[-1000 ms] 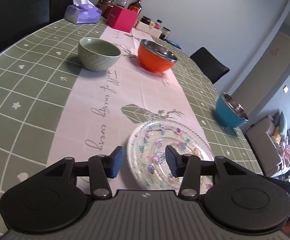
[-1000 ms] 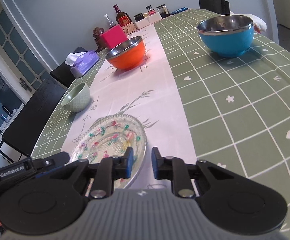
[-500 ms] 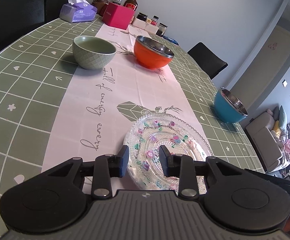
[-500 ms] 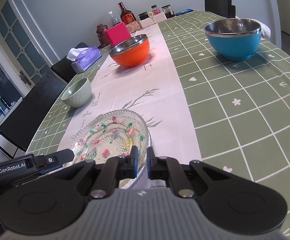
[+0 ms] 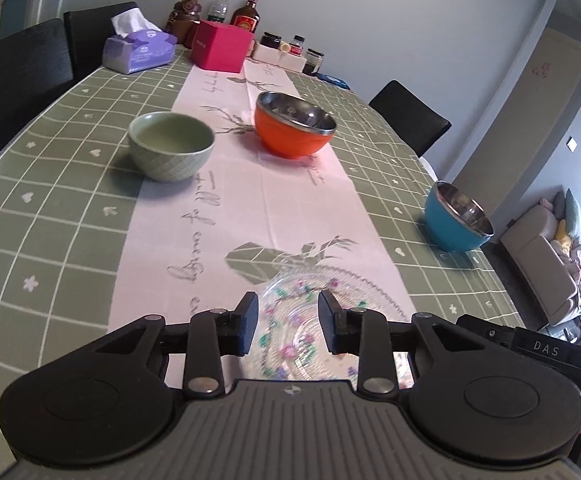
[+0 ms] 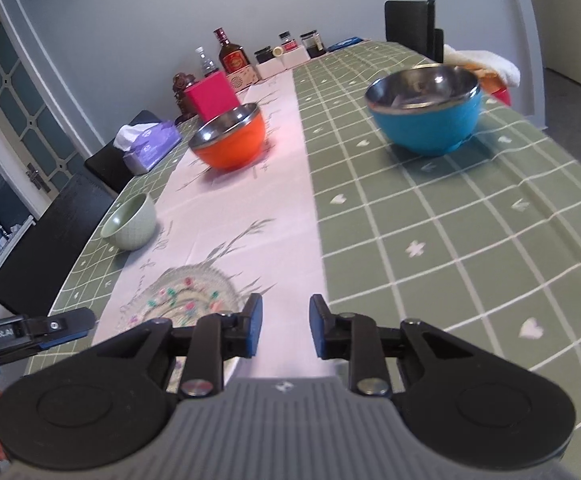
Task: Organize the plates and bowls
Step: 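Move the left tool to the blue bowl and grip its rim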
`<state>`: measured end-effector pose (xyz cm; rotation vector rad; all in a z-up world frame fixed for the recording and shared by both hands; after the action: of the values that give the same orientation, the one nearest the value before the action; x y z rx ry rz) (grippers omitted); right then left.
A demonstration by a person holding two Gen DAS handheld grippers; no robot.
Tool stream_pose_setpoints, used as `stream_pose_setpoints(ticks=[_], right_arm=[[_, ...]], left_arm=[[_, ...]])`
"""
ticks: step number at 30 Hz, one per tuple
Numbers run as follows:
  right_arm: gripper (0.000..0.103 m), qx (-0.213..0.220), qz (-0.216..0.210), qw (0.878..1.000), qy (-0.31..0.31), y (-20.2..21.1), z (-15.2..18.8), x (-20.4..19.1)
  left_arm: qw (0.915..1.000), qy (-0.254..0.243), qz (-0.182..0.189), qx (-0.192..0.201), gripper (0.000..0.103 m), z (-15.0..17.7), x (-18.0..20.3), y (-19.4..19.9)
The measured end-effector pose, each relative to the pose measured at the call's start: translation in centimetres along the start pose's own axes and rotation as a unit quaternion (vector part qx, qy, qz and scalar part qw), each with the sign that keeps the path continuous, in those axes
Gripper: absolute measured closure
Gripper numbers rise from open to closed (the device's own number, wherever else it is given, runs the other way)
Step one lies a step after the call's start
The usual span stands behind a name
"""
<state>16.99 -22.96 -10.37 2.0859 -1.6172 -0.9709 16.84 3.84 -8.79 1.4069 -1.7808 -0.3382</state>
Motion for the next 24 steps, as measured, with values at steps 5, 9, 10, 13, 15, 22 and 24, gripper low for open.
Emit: stream_pose_setpoints(ticks=[5, 9, 10, 13, 15, 22, 24], right_arm=[[0.066, 0.007, 0.019, 1.000, 0.022, 0.7, -2.7, 2.0], [0.055, 0.005, 0.034, 0.999, 0.039, 1.1, -4.9, 3.5], [0.053, 0.003, 0.038, 0.998, 0.041, 1.0, -5.4, 3.9], [0.051, -0.004, 0.049, 0.998, 0.049, 0.8, -6.8, 5.2], [0.051, -0.005, 0.057, 0.997, 0.053, 0.7, -7.7, 5.9], [0.046, -0.019, 0.092, 0.994, 0.048, -0.9, -10.9, 9.9], [0.046, -0.026, 0.103, 0.994, 0.041, -1.4, -11.7, 11.2]], left_arm=[[0.9991, -0.039, 0.014, -0.011, 0.067, -1.4, 3.7, -1.1], [0.9971, -0.058, 0.039, -0.031, 0.067, -2.4, 7.1, -2.6], [0.9965, -0.065, 0.040, -0.034, 0.067, -2.6, 7.9, -3.1], [0.9942, -0.091, 0.040, -0.042, 0.067, -3.2, 10.3, -4.5], [0.9927, -0.100, 0.047, -0.049, 0.067, -3.4, 11.7, -5.5], [0.9885, -0.116, 0.067, -0.071, 0.067, -4.9, 16.1, -9.5], [0.9884, -0.103, 0.078, -0.080, 0.067, -5.5, 17.1, -10.9]])
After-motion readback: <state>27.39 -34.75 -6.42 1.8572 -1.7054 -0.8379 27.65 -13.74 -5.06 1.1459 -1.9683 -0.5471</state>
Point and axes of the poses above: each gripper's, at about its wrist camera, not at the fingertips, and y roughly against the way its jaws point, x to its right, z to its underside, the point moved 9 cm from there along -y, roughly the way its jaws point, and after that the axes turned 8 degrees about y, right-handed, at the moved point
